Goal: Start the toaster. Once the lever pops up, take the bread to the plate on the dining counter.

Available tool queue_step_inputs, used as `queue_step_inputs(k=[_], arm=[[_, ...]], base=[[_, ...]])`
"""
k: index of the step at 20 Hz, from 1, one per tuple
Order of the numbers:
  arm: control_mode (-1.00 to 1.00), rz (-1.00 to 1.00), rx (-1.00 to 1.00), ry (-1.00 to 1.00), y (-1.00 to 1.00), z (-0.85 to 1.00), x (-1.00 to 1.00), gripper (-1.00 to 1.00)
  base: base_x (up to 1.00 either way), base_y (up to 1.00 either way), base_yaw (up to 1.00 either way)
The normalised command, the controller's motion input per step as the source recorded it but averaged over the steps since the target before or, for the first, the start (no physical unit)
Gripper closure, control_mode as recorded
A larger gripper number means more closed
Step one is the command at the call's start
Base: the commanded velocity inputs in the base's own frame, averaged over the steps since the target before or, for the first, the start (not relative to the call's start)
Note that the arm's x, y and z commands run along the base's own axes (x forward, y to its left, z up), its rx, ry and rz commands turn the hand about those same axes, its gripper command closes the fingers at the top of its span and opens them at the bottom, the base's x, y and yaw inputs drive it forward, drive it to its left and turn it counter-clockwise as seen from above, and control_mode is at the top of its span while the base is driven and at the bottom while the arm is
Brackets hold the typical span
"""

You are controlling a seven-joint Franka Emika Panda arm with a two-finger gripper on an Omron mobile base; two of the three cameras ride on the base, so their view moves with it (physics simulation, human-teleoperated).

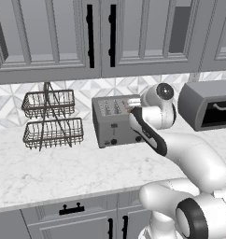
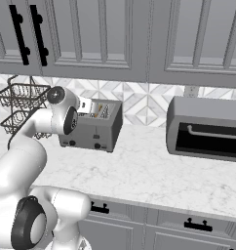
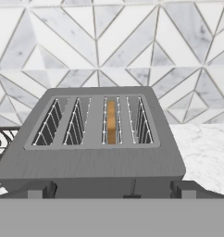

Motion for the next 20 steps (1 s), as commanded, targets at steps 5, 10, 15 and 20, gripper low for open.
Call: queue_step_inputs(k=[5,10,15,20], arm=[[-1.00,0.00,0.00,0.00,0.00,0.00,0.00,-1.00],[-1.00,0.00,0.00,0.00,0.00,0.00,0.00,-1.00],[-1.00,0.00,0.00,0.00,0.00,0.00,0.00,-1.00],[-1.00,0.00,0.00,0.00,0.00,0.00,0.00,-1.00]], base=[[0.00,0.00,0.00],[0.00,0.00,0.00],[0.00,0.00,0.00],[0.00,0.00,0.00]])
